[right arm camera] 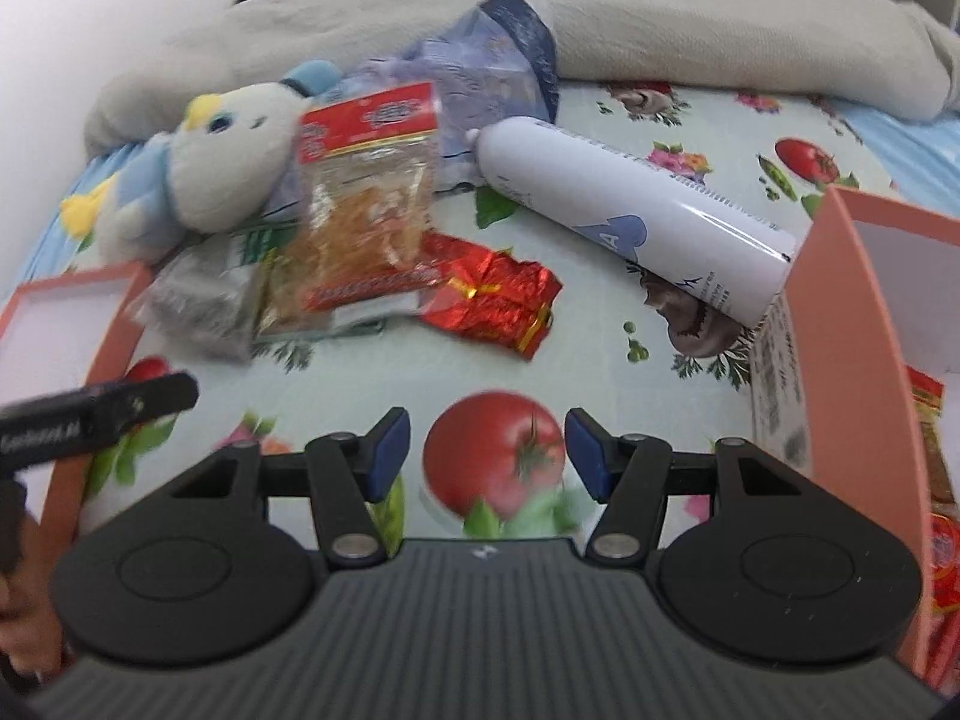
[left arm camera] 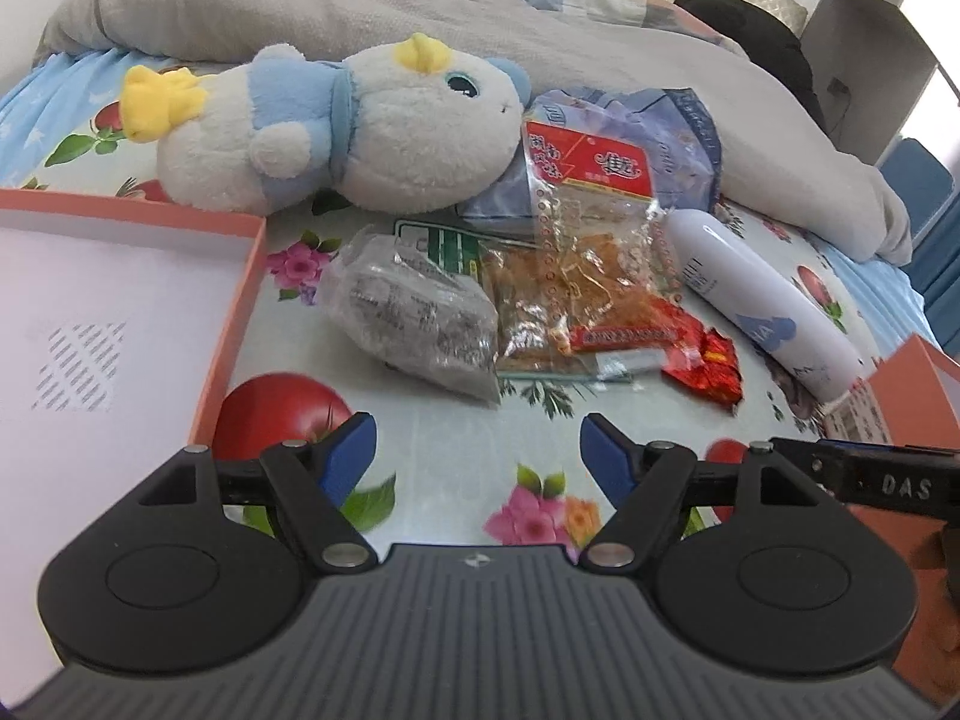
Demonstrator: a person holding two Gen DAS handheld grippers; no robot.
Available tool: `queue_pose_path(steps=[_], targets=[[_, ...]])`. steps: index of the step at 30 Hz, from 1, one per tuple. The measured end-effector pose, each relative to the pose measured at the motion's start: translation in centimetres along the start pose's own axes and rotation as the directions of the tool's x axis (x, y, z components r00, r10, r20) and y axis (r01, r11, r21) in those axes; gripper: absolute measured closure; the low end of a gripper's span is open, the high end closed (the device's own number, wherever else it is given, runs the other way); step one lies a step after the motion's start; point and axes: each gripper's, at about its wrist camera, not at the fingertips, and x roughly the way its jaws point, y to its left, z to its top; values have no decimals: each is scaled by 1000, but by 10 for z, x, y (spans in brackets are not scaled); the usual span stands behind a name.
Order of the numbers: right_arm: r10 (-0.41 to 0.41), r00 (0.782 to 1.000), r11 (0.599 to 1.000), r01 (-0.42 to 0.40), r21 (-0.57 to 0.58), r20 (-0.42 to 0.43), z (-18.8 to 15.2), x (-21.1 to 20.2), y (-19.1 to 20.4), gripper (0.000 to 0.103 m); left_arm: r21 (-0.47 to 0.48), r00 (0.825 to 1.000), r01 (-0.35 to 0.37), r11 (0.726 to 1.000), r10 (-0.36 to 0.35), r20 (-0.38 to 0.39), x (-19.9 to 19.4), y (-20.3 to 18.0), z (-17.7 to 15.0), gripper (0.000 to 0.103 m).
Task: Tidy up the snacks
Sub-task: 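Grasp the small clear packet with the left tool while the right tool grasps the red foil candy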
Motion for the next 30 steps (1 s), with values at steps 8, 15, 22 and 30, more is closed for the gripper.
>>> queue_pose_path(steps=[8, 15, 22, 30], targets=[[-38, 999, 993, 34, 109, 37, 22, 36, -6, 43, -57, 999, -23, 998, 24, 25, 29, 8, 17, 24], [-101, 994, 971, 88, 224, 49, 31, 54, -14, 43, -97, 997, -39, 995, 46, 68, 43, 15, 24, 24], [-120, 992, 975, 108, 194, 49, 37, 66, -4, 45, -142, 994, -21, 990, 36, 101, 49, 24, 23, 26], [-150, 988, 983, 145, 114, 36, 36, 69, 11, 62, -157, 994, -3, 988, 20, 107, 51, 27, 24, 42]])
